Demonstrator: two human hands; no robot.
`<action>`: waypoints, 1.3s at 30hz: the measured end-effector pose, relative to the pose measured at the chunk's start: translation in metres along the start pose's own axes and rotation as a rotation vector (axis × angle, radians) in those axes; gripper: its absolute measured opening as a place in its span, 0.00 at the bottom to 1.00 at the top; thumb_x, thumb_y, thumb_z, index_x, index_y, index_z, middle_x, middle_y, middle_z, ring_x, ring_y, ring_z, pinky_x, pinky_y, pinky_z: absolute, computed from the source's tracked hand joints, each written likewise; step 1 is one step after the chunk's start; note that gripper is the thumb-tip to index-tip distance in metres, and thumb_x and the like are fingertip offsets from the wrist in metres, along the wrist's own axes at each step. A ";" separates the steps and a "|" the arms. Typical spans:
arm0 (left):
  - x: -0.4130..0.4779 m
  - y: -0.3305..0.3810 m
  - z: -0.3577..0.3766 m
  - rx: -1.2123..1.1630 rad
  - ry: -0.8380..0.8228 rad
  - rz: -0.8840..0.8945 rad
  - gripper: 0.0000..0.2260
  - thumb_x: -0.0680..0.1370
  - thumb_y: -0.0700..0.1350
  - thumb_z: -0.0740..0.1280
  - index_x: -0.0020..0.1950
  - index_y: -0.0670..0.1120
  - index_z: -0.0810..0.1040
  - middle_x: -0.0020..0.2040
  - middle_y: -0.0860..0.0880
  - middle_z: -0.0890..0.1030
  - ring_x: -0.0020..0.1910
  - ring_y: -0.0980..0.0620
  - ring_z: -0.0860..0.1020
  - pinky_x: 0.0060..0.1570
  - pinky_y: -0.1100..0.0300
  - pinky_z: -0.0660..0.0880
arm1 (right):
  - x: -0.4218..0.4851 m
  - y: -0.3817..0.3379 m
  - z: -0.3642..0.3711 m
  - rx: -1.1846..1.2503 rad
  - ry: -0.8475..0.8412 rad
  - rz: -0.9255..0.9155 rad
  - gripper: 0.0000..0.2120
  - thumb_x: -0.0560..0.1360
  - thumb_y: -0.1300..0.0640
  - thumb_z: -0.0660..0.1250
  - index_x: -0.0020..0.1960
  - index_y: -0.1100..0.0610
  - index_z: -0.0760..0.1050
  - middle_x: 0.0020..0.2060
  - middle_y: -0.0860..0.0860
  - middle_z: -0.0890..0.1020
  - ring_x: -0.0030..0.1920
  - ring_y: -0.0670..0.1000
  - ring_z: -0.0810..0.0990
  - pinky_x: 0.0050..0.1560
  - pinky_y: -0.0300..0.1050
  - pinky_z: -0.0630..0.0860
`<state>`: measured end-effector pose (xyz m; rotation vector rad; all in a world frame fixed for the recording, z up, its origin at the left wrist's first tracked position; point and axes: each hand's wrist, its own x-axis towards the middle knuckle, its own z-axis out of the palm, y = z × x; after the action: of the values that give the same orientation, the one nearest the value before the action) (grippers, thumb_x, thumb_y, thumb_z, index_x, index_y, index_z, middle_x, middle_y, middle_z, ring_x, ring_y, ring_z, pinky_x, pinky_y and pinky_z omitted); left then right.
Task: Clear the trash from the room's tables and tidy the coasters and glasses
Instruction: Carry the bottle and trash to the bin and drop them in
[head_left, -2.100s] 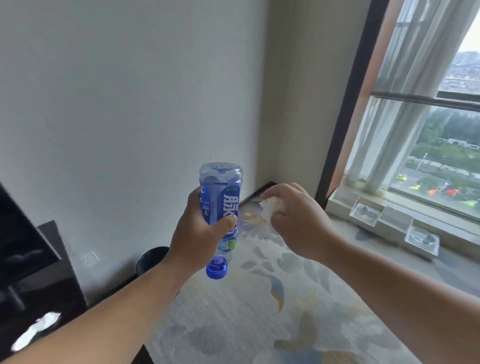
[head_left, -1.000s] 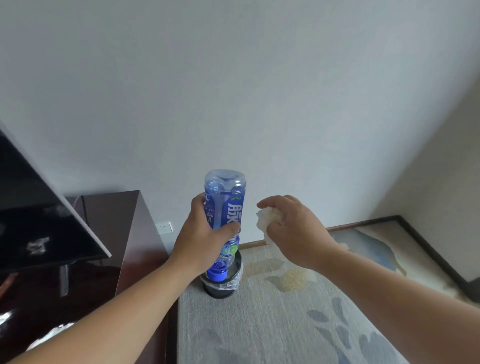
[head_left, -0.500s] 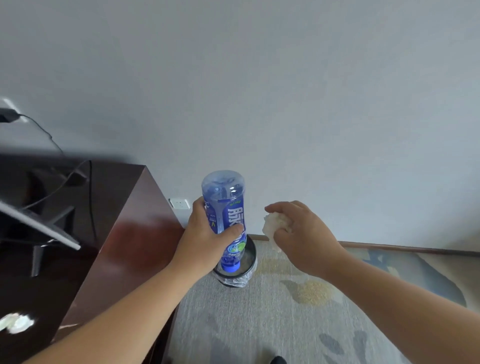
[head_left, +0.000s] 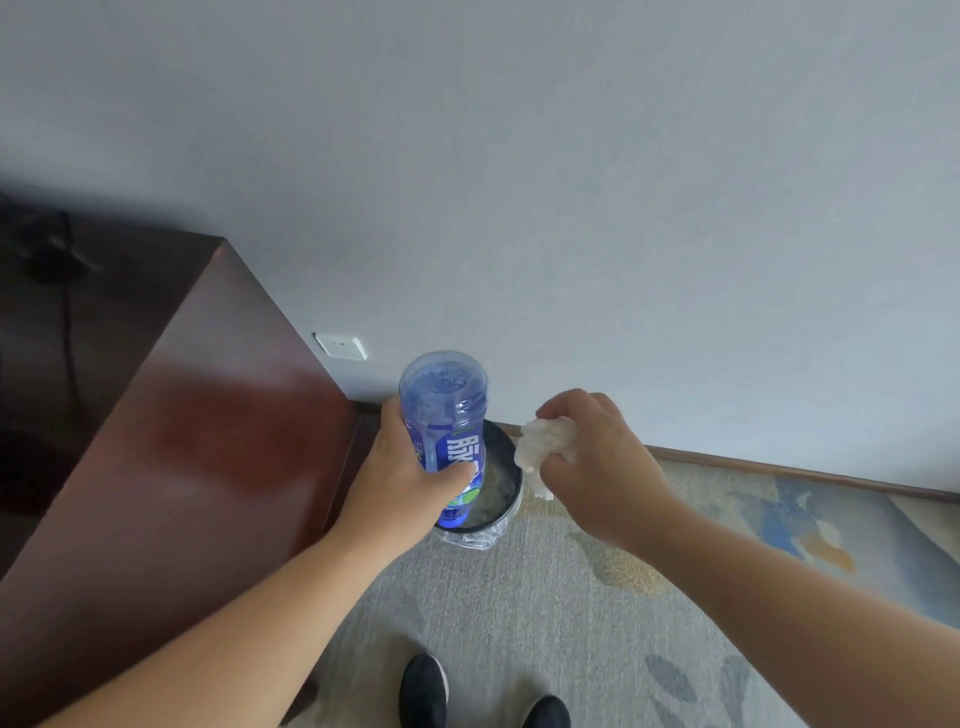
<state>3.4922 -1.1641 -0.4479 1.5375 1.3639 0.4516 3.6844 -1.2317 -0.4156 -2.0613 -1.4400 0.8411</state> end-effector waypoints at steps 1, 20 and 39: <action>0.011 -0.015 0.006 0.004 -0.003 -0.017 0.23 0.66 0.49 0.74 0.50 0.64 0.63 0.51 0.59 0.78 0.48 0.63 0.77 0.43 0.62 0.72 | 0.009 0.009 0.013 0.002 -0.006 0.006 0.17 0.70 0.60 0.62 0.57 0.47 0.70 0.53 0.45 0.69 0.44 0.41 0.73 0.35 0.29 0.65; 0.164 -0.277 0.117 0.065 0.072 -0.139 0.30 0.61 0.49 0.75 0.60 0.55 0.68 0.51 0.48 0.75 0.44 0.55 0.76 0.41 0.62 0.72 | 0.142 0.189 0.252 -0.106 -0.113 0.160 0.21 0.71 0.58 0.63 0.62 0.47 0.69 0.58 0.48 0.70 0.47 0.50 0.75 0.40 0.42 0.68; 0.088 -0.147 0.044 0.059 0.094 -0.105 0.32 0.69 0.52 0.68 0.70 0.61 0.60 0.62 0.54 0.68 0.60 0.55 0.71 0.60 0.56 0.69 | 0.108 0.054 0.131 -0.017 -0.092 0.020 0.21 0.74 0.49 0.62 0.67 0.46 0.67 0.63 0.45 0.69 0.50 0.43 0.71 0.48 0.40 0.72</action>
<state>3.4750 -1.1221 -0.6183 1.5001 1.5354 0.4262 3.6522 -1.1421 -0.5662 -2.0774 -1.4818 0.9459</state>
